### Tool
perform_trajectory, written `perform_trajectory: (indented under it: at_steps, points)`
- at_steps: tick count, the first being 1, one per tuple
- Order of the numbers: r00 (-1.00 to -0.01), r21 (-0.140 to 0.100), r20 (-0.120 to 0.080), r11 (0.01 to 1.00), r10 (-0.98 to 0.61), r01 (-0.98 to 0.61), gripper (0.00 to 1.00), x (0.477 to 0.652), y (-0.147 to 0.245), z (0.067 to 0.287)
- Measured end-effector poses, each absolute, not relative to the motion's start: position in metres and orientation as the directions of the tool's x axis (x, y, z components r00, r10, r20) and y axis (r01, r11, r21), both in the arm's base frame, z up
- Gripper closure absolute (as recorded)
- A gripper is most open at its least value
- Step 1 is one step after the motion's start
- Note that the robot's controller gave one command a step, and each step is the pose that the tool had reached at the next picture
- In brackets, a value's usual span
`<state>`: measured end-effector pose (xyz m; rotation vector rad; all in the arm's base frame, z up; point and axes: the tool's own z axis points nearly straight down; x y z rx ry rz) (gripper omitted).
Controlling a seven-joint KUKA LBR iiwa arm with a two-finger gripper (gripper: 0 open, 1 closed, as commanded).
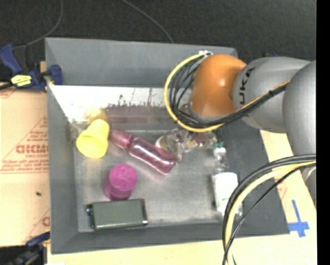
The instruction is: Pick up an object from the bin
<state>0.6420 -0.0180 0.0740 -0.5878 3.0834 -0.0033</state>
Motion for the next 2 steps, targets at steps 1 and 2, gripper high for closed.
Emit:
perform_trajectory:
  at_steps: [1, 2]
  points:
    - [-0.900, -0.001, 0.001, 0.900, -0.436, -0.436, 1.00, 0.617, -0.027, 0.143]
    - [-0.687, -0.004, -0.002, 0.687, -0.726, -0.726, 1.00, 0.629, -0.011, 0.201]
